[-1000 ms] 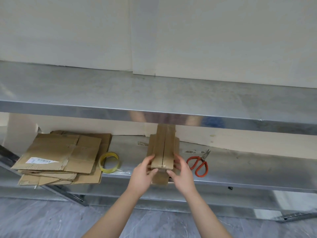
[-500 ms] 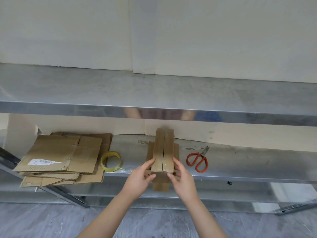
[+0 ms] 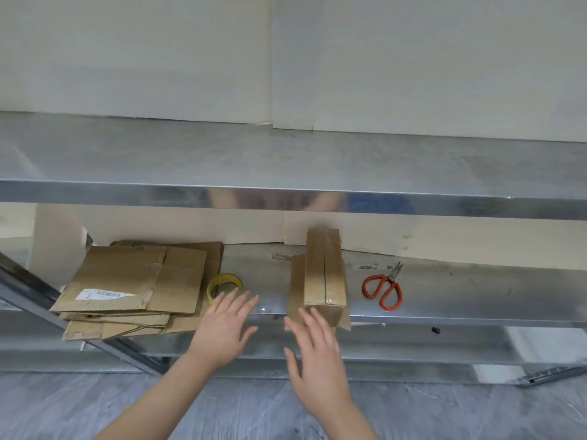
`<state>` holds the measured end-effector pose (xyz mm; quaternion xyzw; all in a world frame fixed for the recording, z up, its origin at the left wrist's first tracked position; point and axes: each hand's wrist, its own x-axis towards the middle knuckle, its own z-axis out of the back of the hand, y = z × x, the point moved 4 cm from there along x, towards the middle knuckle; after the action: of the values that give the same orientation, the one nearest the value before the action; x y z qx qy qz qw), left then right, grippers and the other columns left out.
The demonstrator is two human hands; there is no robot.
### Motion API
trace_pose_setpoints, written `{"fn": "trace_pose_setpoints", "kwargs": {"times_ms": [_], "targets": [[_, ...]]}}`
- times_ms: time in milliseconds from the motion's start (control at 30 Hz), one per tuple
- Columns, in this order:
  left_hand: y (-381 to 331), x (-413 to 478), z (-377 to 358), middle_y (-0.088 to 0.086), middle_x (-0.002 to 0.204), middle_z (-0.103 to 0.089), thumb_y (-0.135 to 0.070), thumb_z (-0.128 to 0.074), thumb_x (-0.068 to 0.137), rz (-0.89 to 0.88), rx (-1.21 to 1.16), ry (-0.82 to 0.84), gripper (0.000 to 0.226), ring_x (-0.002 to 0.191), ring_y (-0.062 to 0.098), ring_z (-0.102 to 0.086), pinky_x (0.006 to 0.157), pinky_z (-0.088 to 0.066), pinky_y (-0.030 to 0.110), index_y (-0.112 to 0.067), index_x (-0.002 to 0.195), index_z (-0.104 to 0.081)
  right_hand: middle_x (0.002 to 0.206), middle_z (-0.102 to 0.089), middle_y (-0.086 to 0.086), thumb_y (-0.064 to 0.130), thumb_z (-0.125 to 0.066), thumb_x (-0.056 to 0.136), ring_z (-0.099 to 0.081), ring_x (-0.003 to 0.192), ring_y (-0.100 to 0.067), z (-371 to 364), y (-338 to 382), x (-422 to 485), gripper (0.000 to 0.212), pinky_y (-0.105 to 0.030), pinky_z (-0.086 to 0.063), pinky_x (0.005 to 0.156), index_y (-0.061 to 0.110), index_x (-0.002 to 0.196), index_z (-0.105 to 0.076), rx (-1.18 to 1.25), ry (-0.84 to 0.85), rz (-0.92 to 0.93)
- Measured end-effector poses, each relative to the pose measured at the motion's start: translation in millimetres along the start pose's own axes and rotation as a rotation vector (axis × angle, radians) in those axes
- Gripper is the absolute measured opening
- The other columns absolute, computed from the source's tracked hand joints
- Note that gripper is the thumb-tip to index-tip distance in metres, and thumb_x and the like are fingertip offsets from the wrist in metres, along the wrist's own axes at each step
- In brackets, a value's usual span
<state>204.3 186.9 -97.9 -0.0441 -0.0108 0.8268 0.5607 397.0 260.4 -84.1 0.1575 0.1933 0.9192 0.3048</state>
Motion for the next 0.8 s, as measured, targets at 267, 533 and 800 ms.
{"fn": "trace_pose_setpoints", "kwargs": {"times_ms": [267, 533, 800], "targets": [[66, 7, -15, -0.002, 0.160, -0.019, -0.050, -0.035, 0.098, 0.027, 0.098, 0.103, 0.061, 0.148, 0.020, -0.011, 0.121, -0.004, 0.039, -0.026, 0.152, -0.019, 0.158, -0.025, 0.005, 0.038, -0.038, 0.102, -0.016, 0.147, -0.015, -74, 30, 62, 0.054, -0.034, -0.016, 0.120, 0.028, 0.152, -0.024, 0.024, 0.235, -0.115], [77, 30, -36, 0.002, 0.132, -0.051, -0.039, -0.046, 0.094, -0.011, 0.103, 0.129, 0.037, 0.129, 0.024, -0.037, 0.116, -0.017, 0.037, -0.021, 0.127, -0.048, 0.147, -0.037, 0.001, 0.027, -0.047, 0.098, -0.034, 0.133, -0.024, -111, 17, 124, 0.041, -0.038, -0.035, 0.102, 0.027, 0.138, -0.043, -0.199, 0.372, -0.182], [95, 28, -38, -0.001, 0.116, -0.060, -0.034, -0.046, 0.097, -0.045, -0.005, 0.082, 0.028, 0.116, 0.022, -0.049, 0.108, -0.026, 0.032, -0.020, 0.117, -0.058, 0.119, -0.055, -0.002, 0.019, -0.047, 0.096, -0.046, 0.115, -0.024, -109, 13, 129, 0.017, -0.033, -0.039, 0.090, 0.019, 0.109, -0.059, -0.157, 0.382, -0.198]]}}
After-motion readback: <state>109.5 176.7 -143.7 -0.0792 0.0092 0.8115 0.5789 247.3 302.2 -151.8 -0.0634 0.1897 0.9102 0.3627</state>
